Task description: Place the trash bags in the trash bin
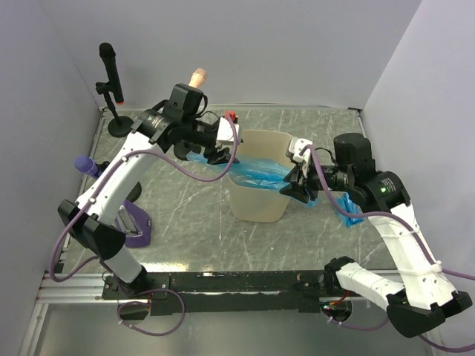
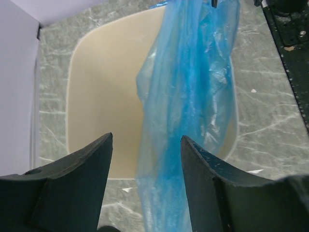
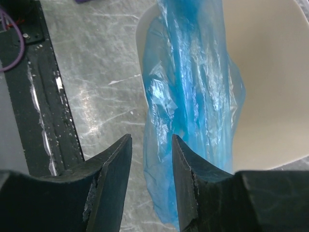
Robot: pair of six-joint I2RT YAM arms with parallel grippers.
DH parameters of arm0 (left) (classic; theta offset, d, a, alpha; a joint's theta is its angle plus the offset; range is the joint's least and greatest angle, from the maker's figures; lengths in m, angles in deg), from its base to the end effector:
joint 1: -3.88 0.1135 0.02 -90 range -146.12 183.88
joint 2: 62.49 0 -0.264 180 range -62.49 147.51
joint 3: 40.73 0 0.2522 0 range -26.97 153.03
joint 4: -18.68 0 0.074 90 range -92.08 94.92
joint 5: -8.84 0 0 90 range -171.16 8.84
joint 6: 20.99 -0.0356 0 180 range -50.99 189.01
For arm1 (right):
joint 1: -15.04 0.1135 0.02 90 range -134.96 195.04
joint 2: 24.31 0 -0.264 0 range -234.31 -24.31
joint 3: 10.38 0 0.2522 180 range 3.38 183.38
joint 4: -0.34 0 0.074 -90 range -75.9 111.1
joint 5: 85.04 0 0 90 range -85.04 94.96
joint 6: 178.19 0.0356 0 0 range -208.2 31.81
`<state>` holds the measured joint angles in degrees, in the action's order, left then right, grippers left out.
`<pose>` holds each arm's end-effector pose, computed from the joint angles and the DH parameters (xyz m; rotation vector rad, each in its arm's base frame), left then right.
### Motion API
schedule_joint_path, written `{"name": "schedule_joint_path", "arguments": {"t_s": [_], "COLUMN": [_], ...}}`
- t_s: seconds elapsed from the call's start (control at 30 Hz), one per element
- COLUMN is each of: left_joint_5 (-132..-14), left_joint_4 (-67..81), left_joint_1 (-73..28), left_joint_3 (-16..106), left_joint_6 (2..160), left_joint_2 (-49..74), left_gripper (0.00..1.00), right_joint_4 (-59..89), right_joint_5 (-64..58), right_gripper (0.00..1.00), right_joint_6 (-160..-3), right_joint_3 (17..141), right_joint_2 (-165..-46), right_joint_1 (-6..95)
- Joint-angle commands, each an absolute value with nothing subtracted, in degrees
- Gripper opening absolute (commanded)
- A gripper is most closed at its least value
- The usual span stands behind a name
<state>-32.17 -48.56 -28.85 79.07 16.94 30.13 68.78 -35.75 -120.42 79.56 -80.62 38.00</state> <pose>0.2639 -0.2015 0.4298 1.7012 1.2189 -0.7594 0.1442 0.0863 0.4152 -1.3002 1.6305 0.6706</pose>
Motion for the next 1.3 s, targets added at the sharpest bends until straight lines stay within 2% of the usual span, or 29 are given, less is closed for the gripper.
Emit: {"name": "schedule_joint_path", "arguments": {"t_s": [0.0,0.23,0.5,0.7,0.83,0.9,0.97,1.07,1.17,1.2,1.23,1.27], "left_joint_5": [-29.04,-28.25,-27.63,-30.36,-29.92,-29.74,-29.66,-29.22,-28.60,-28.77,-29.04,-29.04], "left_joint_4": [-52.38,-58.18,-68.02,-61.90,-56.44,-55.03,-53.45,-50.11,-48.35,-47.82,-46.86,-45.81], "left_joint_1": [-29.43,-31.01,-33.39,-35.06,-35.06,-35.06,-34.97,-34.53,-34.18,-34.01,-34.00,-34.00], "left_joint_3": [83.24,87.37,94.76,89.50,88.34,89.13,89.14,87.91,87.03,86.77,86.33,85.89], "left_joint_6": [11.28,5.04,-2.35,-0.78,4.66,7.04,9.06,12.32,14.52,15.22,16.27,17.15], "left_joint_2": [32.61,34.98,40.34,40.08,40.26,40.43,40.17,39.12,38.41,38.32,38.15,37.97], "left_gripper": [0.61,0.60,0.59,0.51,0.39,0.33,0.28,0.21,0.06,0.00,0.01,0.01], "right_joint_4": [69.48,71.76,72.38,70.80,70.35,70.88,71.23,71.85,70.62,69.83,69.57,69.56], "right_joint_5": [-30.12,-28.00,-28.27,-26.86,-23.88,-23.08,-22.99,-23.43,-22.38,-22.03,-21.77,-21.59], "right_gripper": [0.45,0.38,0.38,0.37,0.20,0.05,0.00,0.00,0.00,0.11,0.22,0.27], "right_joint_6": [-120.28,-119.92,-119.84,-119.66,-120.45,-121.15,-121.77,-121.95,-120.98,-120.72,-120.45,-120.45], "right_joint_3": [80.29,80.02,78.62,77.91,77.65,78.09,78.44,79.05,79.32,79.23,79.41,79.67], "right_joint_2": [-78.89,-79.24,-79.68,-80.65,-80.73,-80.91,-80.39,-79.94,-79.68,-79.77,-80.20,-80.99], "right_joint_1": [39.47,40.26,41.49,43.43,44.31,44.48,44.48,44.57,44.57,44.57,44.57,44.66]}}
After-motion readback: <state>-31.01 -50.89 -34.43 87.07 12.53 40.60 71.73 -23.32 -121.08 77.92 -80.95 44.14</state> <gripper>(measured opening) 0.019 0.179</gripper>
